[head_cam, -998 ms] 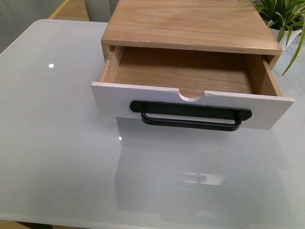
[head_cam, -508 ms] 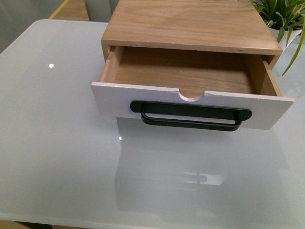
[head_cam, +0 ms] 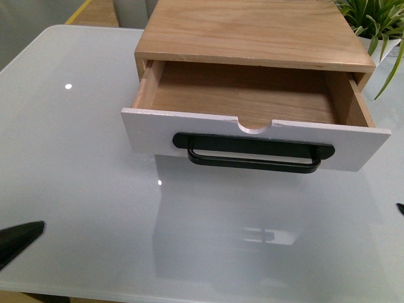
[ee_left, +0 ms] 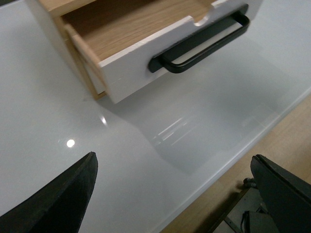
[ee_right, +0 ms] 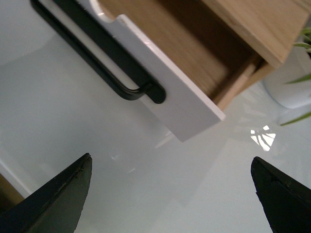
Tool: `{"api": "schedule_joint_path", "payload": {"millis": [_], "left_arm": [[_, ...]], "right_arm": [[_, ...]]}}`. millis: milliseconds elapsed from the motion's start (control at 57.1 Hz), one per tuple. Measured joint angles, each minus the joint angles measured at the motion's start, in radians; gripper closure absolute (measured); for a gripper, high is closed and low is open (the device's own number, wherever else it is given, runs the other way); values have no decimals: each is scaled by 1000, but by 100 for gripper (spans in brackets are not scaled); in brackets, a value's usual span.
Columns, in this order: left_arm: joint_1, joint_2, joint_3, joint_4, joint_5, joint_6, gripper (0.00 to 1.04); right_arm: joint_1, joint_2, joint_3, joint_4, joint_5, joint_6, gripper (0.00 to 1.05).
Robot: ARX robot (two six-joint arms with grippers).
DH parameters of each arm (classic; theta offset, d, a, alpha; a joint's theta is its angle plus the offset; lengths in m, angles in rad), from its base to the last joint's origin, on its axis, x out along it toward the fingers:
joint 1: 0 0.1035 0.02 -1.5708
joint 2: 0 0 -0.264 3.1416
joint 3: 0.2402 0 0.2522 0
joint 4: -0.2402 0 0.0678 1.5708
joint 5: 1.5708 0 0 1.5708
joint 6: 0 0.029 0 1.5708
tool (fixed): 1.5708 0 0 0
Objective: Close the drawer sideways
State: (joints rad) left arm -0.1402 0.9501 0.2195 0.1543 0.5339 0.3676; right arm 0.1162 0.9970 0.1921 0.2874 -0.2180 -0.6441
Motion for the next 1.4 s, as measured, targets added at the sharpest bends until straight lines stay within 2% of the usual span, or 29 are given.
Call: {"api": "schedule_joint_path", "payload": {"millis": [175,298,473,928,1401], "left_arm": [[-55,266,48,153,62,149,9],[-93,406,103,208,85,224,9],[-137,510,157,247,88,277,9],[-229,702,247,320,88,328,9],[-266,813,334,343,80,338,9]], "right_arm": [[79,229,63,68,-4,-153,9],[126,355,106,112,1,-267,9],[152,471,143,149,8,-356,9],[185,610,207,180,-7,-457,9],[197,679,245,202,-19,-479,9]]}}
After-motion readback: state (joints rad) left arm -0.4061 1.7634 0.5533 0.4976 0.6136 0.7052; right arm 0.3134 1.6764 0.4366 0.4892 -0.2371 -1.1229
